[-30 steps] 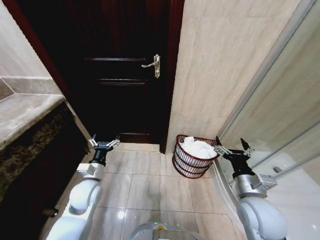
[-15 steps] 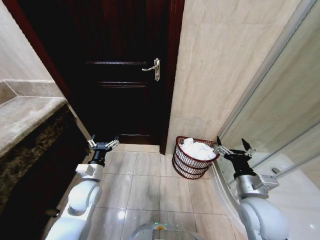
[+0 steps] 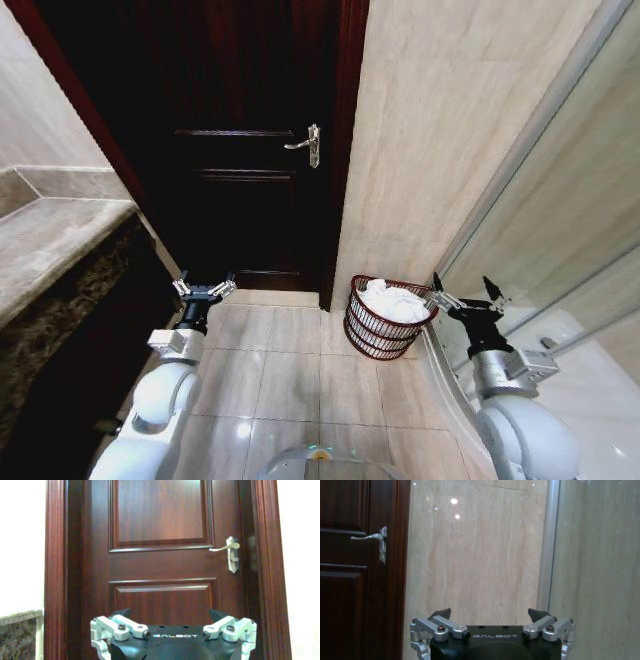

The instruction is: Discard the used towel into the hamper.

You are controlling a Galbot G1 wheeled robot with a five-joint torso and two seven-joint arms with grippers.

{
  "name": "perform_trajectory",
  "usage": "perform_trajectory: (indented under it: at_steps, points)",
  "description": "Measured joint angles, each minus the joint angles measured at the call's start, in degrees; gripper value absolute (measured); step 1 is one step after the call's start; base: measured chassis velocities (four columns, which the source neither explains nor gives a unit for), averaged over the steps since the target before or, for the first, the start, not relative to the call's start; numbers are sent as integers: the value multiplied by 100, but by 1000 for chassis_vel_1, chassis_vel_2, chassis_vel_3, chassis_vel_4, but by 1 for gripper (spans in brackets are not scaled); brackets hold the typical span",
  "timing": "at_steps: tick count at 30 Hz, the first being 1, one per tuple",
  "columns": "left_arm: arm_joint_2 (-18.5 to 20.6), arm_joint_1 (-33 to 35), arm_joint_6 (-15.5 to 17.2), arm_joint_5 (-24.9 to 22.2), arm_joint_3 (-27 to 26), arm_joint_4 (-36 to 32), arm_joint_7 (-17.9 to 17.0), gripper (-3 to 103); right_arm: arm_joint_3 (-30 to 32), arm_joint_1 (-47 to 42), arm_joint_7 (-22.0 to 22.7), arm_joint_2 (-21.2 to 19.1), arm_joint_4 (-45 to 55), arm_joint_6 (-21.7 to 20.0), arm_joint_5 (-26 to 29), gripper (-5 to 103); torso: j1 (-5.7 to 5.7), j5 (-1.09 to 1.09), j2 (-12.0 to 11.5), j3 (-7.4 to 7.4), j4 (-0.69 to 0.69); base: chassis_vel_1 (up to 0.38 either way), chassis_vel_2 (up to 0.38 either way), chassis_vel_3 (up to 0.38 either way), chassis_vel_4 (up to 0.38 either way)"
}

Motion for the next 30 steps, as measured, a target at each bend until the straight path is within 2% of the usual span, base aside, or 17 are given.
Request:
perform_trajectory:
  at_steps: [5,10,15,30]
  points:
    - [-4,-3,0,-8,3,-43,0,100,5,-4,22,-16,58,-81,47,100,50,0,115,66,0,0,0,0,0]
    - [-4,43,6,-48,-46,-91,7,100,-24,41,237,-74,229,-527,190,100,118,0,274,155,0,0,0,0,0]
    - [-3,104,3,-146,-121,-110,26,100,-23,89,300,-120,257,-647,237,100,173,0,407,234,0,0,0,0,0]
    - [-5,66,27,-194,-145,-80,58,100,-22,109,299,-128,257,-639,264,100,334,0,784,450,0,0,0,0,0]
